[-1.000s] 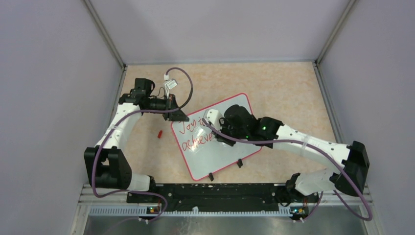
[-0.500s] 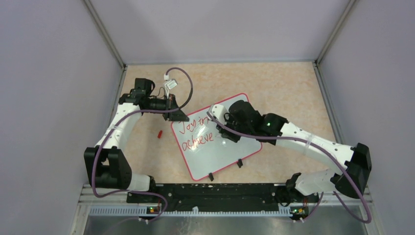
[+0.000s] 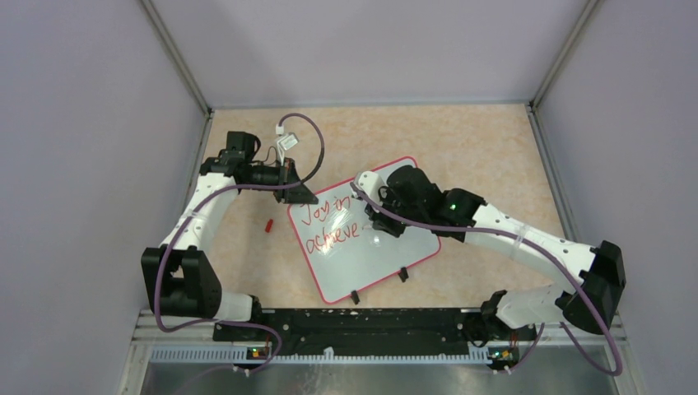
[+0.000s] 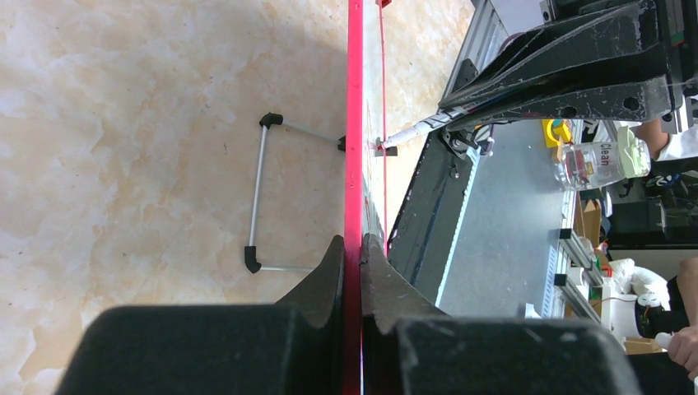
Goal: Write a sentence on the whiteboard
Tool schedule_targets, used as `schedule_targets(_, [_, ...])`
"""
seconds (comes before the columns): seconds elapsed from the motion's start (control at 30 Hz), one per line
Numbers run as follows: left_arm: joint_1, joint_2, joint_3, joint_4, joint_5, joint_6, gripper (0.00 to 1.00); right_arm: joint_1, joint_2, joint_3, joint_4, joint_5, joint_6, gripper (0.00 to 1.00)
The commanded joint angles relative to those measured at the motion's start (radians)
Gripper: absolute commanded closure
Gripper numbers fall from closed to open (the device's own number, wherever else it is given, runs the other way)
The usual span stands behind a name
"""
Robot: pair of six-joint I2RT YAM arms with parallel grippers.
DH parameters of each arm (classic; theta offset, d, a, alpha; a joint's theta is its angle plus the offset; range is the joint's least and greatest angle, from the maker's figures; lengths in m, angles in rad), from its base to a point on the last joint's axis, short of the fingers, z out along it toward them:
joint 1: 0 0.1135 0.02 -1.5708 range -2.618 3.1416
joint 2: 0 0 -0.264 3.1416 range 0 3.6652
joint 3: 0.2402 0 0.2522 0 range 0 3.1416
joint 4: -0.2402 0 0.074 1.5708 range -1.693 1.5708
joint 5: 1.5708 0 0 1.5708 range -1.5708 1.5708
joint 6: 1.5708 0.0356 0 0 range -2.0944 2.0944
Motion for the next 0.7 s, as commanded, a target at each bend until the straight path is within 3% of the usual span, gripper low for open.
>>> schedule_targets(0.0, [0.004,-0.019,-0.014,0.010,-0.100,0.027,1.00,-0.007,0.001,0.056,0.057,0.010,0.009,1.00])
schedule_targets(0.67, [0.004,-0.016,-0.012,0.007,-0.101,0.030,1.00,-0.008,0.025,0.046,0.063,0.021,0.001,1.00])
